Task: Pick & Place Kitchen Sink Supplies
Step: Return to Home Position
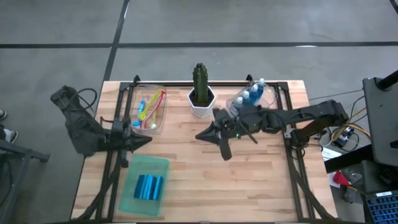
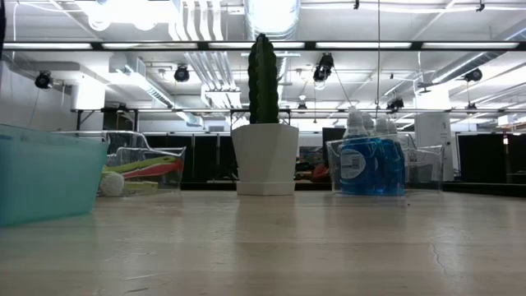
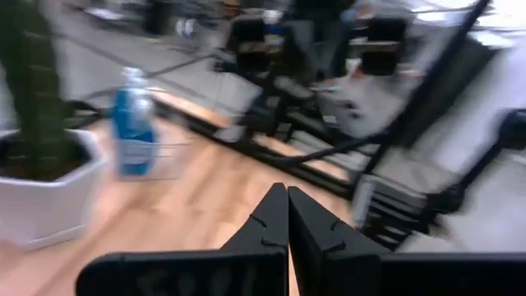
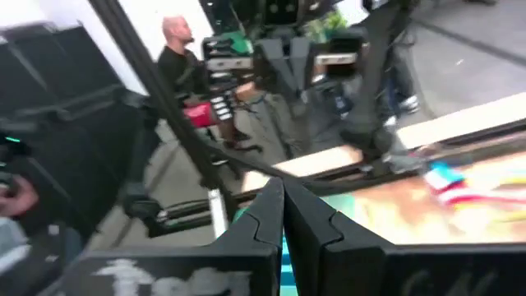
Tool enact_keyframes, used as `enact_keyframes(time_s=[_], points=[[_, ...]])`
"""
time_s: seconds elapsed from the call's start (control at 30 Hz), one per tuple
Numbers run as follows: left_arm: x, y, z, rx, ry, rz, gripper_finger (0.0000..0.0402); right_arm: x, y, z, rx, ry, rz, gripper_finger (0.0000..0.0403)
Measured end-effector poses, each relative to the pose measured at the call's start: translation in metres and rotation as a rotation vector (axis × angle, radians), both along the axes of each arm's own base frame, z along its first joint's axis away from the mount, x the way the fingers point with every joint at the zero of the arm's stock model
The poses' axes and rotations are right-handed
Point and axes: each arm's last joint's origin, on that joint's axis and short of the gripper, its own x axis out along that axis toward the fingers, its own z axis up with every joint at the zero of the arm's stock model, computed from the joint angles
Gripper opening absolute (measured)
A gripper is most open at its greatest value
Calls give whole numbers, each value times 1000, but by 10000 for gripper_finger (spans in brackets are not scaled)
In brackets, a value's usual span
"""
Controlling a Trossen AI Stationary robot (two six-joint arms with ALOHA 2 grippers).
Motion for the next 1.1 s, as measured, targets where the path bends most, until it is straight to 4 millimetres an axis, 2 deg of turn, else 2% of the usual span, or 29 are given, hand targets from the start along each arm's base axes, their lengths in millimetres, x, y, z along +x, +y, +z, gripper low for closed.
enact_keyframes(time_s=[0.17,0.23,0.33,0.47,0.6,0.77,0.87,1.1], points=[[-8,11,-30,-3,-67,-191,0,3,-2,-33,91,68,-53,8],[-15,18,-41,1,-60,-178,0,3,-8,-48,16,138,-63,8],[-23,29,-61,50,-32,-88,0,0,-8,-64,5,212,-70,8],[-24,32,-85,-60,-44,10,0,1,-3,-71,-1,184,-45,8],[-21,29,-113,20,23,-6,0,-1,2,-79,-61,124,-21,8],[-20,27,-127,127,33,-66,0,-5,4,-99,-45,33,5,8],[-19,26,-127,85,-24,-83,0,-10,2,-114,-39,3,10,8],[-15,27,-150,51,-164,-108,0,-38,-6,-132,-57,-30,-19,8]])
